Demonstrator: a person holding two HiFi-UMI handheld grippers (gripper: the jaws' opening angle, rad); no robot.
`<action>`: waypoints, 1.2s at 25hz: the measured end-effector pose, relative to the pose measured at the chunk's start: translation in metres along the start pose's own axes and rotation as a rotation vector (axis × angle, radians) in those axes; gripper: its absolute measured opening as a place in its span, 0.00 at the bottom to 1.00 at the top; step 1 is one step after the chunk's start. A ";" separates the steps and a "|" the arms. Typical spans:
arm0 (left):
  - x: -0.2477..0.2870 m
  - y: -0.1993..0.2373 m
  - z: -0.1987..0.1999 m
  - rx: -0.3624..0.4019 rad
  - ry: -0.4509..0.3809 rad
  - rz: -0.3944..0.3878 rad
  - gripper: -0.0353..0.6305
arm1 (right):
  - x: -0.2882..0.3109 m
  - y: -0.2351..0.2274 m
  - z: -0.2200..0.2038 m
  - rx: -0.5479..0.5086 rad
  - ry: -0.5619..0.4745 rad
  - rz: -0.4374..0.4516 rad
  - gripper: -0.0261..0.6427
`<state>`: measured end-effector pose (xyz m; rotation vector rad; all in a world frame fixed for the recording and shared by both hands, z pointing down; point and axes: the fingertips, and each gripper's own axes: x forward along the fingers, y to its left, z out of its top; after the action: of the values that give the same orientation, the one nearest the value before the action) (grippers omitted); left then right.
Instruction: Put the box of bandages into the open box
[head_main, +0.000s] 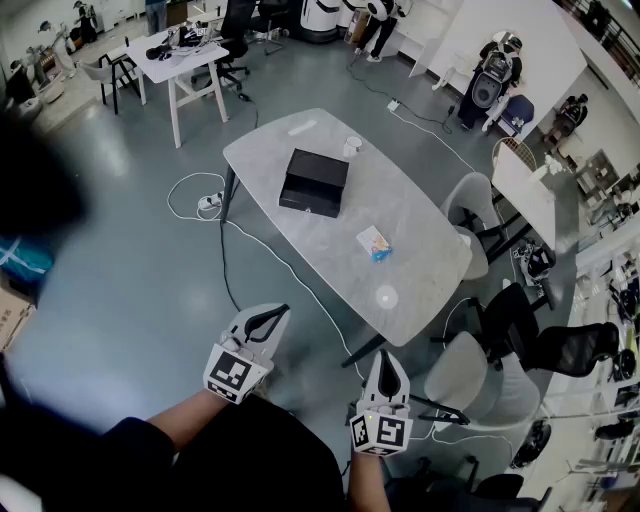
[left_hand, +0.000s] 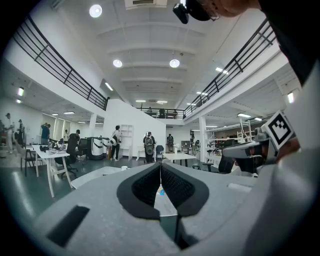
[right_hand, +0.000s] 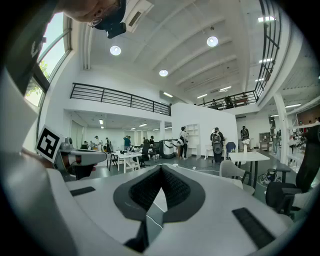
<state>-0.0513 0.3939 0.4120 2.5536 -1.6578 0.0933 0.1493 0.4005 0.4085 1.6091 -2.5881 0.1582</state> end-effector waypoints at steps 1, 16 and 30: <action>-0.003 -0.012 0.002 0.006 -0.014 0.010 0.08 | -0.010 -0.006 0.001 0.003 -0.005 0.002 0.06; -0.008 -0.133 -0.009 0.011 -0.035 -0.008 0.08 | -0.118 -0.055 -0.039 0.082 0.008 0.024 0.06; 0.070 -0.078 -0.034 -0.005 0.021 -0.046 0.08 | -0.036 -0.073 -0.066 0.090 0.113 -0.006 0.06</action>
<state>0.0490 0.3658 0.4496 2.5764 -1.5883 0.1126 0.2319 0.4092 0.4717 1.5860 -2.5247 0.3589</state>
